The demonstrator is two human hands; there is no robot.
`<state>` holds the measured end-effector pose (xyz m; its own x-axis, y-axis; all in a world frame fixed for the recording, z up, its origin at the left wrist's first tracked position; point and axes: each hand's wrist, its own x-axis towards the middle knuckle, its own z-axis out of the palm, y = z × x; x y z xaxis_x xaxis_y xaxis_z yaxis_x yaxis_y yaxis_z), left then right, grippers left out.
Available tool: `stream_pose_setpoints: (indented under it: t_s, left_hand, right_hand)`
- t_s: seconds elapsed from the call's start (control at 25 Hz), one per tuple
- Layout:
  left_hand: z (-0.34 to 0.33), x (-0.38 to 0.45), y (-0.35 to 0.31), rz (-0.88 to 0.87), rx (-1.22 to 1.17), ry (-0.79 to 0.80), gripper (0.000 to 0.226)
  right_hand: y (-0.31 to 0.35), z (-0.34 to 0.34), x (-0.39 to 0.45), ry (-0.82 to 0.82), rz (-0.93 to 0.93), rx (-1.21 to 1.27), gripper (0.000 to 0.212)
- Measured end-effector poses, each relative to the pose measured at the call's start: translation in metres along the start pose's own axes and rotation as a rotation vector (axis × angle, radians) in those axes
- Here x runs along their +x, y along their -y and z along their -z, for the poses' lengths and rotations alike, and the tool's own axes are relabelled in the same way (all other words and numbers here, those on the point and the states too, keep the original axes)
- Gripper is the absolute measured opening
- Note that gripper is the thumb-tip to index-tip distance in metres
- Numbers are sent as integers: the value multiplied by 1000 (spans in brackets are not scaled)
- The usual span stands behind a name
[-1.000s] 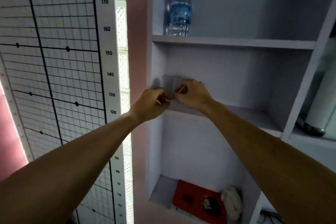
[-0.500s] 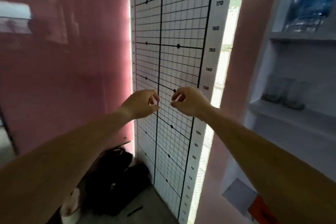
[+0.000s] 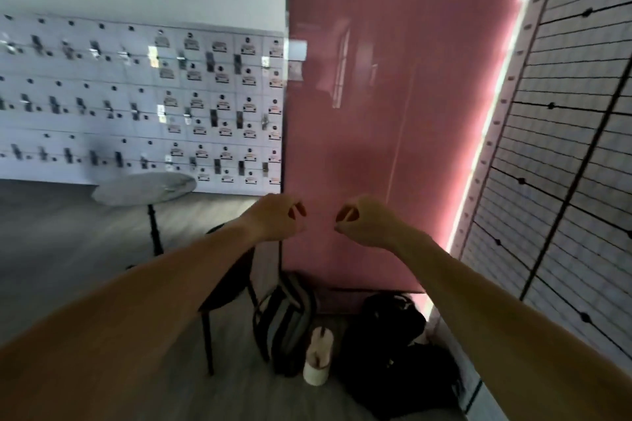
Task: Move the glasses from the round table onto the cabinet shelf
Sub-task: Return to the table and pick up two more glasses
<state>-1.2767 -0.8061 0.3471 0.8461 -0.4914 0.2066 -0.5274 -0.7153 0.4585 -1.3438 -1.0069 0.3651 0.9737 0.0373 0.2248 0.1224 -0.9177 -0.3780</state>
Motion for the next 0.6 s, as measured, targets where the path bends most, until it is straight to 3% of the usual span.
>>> stream_pose_setpoints:
  t_s: [0.4, 0.6]
  left_hand:
    - [123, -75, 244, 375, 84, -136, 20]
    - [153, -67, 324, 478, 144, -182, 20]
  right_hand:
    - [210, -150, 164, 219, 348, 93, 9]
    - [261, -211, 242, 258, 394, 143, 14]
